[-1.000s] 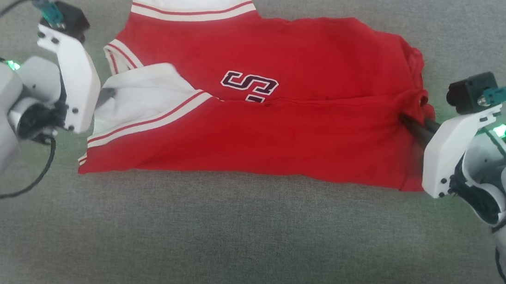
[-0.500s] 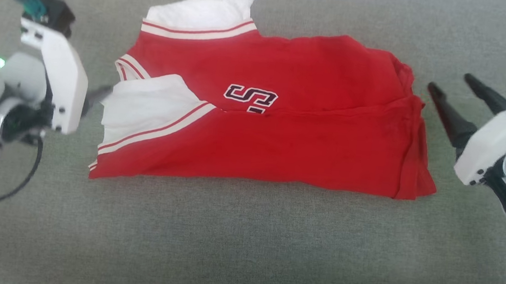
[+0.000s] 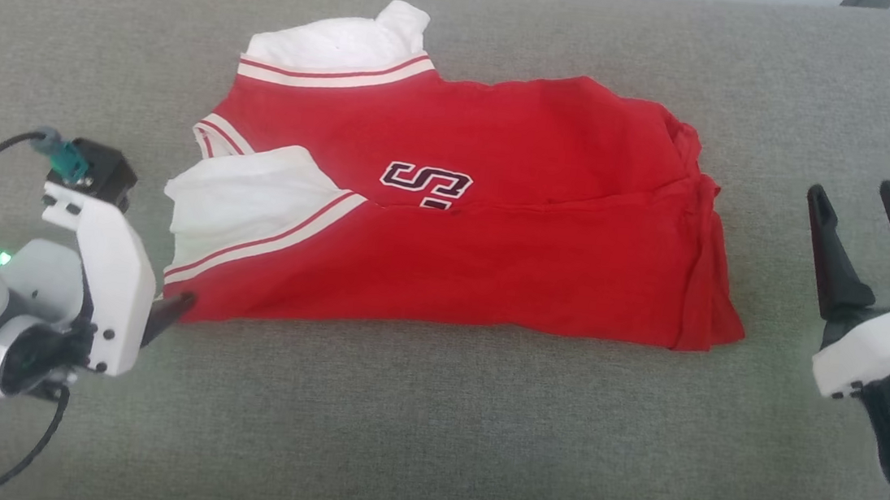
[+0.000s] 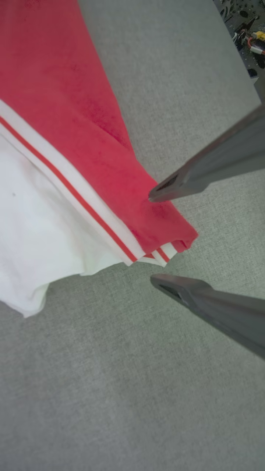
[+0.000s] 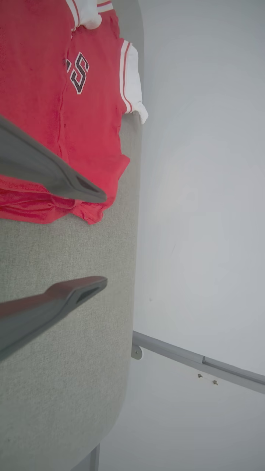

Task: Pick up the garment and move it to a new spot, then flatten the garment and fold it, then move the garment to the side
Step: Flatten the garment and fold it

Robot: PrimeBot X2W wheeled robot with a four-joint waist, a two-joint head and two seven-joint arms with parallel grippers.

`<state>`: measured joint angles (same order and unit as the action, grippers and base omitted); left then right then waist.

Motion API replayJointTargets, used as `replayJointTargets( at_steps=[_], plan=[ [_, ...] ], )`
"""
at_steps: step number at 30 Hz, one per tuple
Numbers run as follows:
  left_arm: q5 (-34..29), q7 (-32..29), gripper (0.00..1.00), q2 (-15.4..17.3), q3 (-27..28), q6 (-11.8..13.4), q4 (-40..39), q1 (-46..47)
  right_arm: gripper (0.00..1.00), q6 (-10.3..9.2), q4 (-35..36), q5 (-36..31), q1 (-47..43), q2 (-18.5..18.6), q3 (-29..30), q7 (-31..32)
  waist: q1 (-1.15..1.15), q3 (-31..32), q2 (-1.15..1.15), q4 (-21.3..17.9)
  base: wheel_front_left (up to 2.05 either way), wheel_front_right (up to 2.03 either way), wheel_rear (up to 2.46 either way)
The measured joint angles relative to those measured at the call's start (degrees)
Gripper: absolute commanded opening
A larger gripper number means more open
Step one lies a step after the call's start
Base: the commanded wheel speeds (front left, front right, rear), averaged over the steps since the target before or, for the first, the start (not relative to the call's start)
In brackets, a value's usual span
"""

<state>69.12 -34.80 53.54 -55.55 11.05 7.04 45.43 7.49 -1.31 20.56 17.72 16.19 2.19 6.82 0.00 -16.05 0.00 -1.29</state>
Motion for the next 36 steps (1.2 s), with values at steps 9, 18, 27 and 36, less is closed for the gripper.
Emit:
replayJointTargets(
  at_steps=[9, 18, 27, 36],
  plan=[
    [2.0, 1.2, 1.00, 0.7, 0.7, 3.8, 0.2, -3.1, 1.00, 0.00, 5.2, -1.8, -4.5, -4.8, 2.3, 3.6, 0.00, -1.6, 0.00, -1.6, 0.00, 0.00, 0.00],
    [3.7, 2.2, 1.00, -3.1, 1.6, 4.3, 6.3, -3.2, 1.00, -0.01, 4.6, 0.3, -5.7, -5.0, 0.6, 12.8, 0.00, -2.9, 0.00, -2.0, 0.00, 0.00, 0.00],
    [3.8, 2.2, 0.00, -6.2, 1.2, 2.2, 10.2, -1.1, 1.00, 0.00, 1.0, 3.8, -1.9, -2.8, -2.3, 22.2, 0.00, -4.2, 0.00, -0.9, 0.00, 0.00, 0.00],
    [3.0, 2.7, 0.00, -9.3, 0.9, 0.2, 11.5, 0.7, 1.00, -0.01, -4.2, 4.2, 2.1, -0.2, -3.1, 33.1, 0.00, -5.7, 0.00, 2.0, 0.00, 0.00, 0.00]
  ],
)
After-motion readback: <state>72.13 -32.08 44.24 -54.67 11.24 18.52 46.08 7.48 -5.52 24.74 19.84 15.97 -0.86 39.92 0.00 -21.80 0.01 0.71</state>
